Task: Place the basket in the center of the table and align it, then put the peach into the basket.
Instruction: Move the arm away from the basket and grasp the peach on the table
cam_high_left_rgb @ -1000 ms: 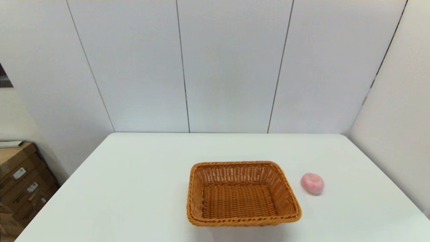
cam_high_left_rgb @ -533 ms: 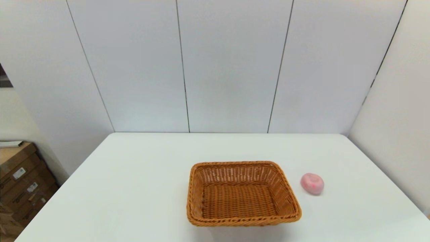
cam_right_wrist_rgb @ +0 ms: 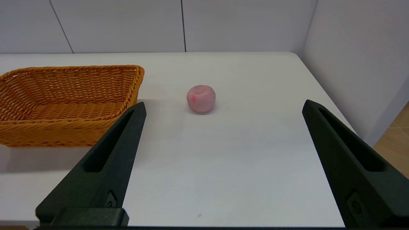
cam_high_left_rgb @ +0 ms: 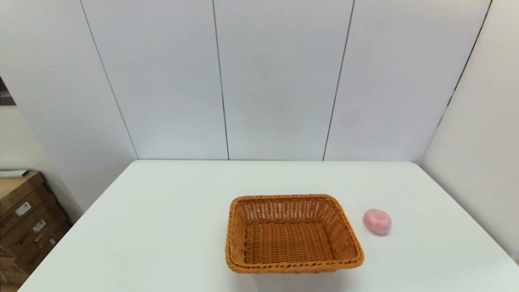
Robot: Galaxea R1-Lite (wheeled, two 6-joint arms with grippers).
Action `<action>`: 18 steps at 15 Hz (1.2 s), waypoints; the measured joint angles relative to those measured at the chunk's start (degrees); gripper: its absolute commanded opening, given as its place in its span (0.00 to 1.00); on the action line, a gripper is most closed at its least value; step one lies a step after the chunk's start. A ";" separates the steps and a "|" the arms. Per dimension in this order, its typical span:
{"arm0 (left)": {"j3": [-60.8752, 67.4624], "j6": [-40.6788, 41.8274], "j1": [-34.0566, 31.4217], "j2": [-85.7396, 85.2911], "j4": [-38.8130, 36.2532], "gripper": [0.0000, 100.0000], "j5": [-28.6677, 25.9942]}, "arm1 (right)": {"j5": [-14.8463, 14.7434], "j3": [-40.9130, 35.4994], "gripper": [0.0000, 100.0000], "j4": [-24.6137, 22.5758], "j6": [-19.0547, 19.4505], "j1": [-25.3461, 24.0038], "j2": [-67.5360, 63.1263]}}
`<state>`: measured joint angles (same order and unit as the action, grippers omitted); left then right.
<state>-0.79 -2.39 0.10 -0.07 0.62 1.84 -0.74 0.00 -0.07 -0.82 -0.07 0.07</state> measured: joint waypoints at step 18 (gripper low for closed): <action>0.69 -0.15 0.00 0.00 -0.93 1.00 -0.02 | 1.26 23.45 1.00 -4.61 4.21 -0.04 -72.78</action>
<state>-0.10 -2.54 0.10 -0.07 -0.30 1.82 0.51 23.45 -4.68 3.39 -0.11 -72.70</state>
